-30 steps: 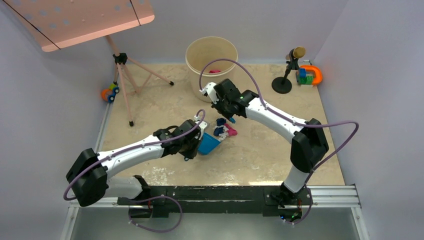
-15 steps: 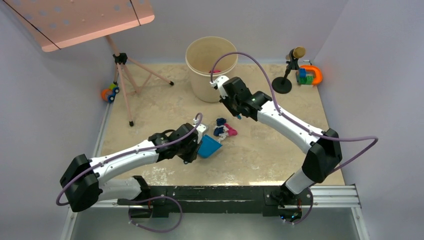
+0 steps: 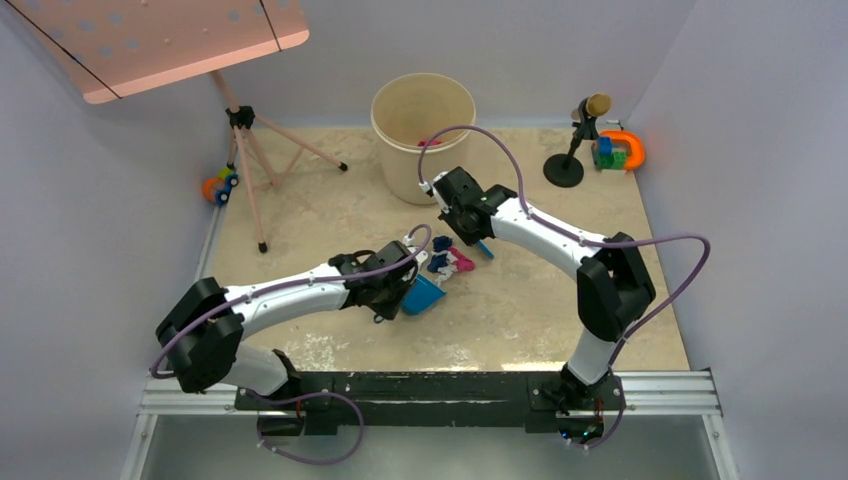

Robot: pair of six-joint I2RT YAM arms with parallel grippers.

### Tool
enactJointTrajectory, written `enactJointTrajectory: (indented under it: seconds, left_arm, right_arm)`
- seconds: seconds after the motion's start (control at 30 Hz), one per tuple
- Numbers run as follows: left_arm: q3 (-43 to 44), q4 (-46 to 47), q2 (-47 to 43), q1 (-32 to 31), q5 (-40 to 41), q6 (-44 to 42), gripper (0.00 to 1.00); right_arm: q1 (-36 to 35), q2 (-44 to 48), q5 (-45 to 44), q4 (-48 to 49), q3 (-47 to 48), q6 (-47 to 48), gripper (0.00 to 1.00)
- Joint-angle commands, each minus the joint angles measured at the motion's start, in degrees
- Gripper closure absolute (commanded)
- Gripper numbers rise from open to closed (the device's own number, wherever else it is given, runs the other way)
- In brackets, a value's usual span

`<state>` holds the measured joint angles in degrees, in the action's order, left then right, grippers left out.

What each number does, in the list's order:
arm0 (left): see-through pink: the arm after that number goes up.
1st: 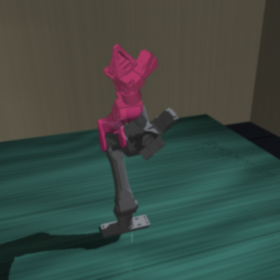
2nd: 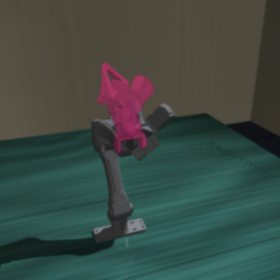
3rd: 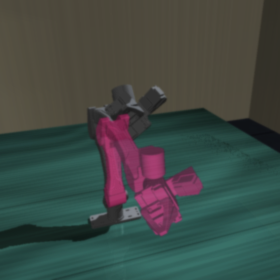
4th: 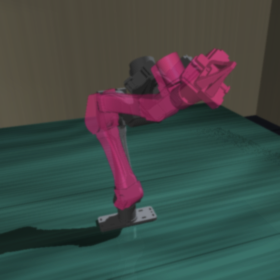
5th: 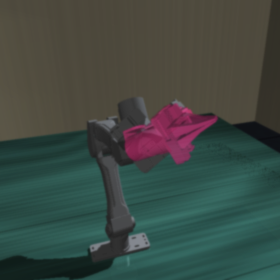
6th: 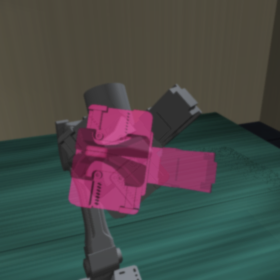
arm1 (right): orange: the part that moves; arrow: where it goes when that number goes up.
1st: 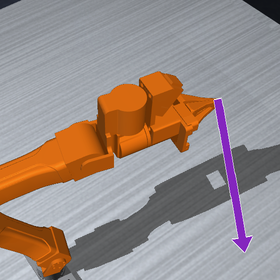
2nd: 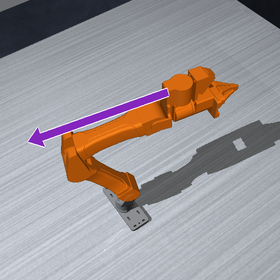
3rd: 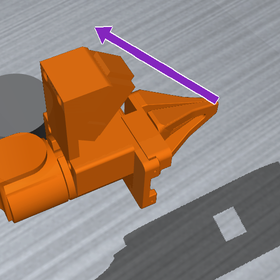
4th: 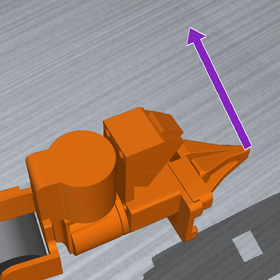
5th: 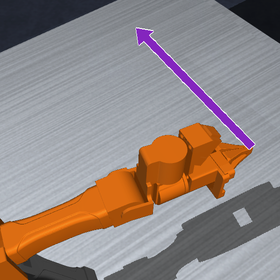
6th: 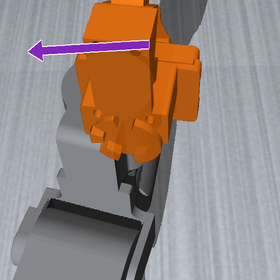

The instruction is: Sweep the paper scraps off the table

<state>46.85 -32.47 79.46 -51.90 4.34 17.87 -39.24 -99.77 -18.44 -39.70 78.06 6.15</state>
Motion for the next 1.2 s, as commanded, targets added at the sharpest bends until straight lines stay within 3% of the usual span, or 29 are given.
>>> enactJointTrajectory:
  seconds: [0.0,0.4,0.77,1.17]
  left_arm:
    - [4.7,-0.5,2.3,-0.2,2.4,-1.1,1.00]
    - [2.2,4.5,2.4,-0.2,0.6,-0.5,1.00]
    - [3.8,4.8,4.0,-0.2,0.9,-1.5,1.00]
    - [1.7,7.0,4.0,0.3,2.0,1.0,1.00]
  right_arm:
    - [-0.9,-1.2,2.2,-1.0,3.0,-0.9,1.00]
    - [-1.1,-0.1,6.6,-2.6,3.8,-1.8,1.00]
    - [-1.4,3.0,25.0,-2.7,5.9,-4.1,1.00]
    - [2.2,5.7,16.2,0.9,5.3,-5.8,1.00]
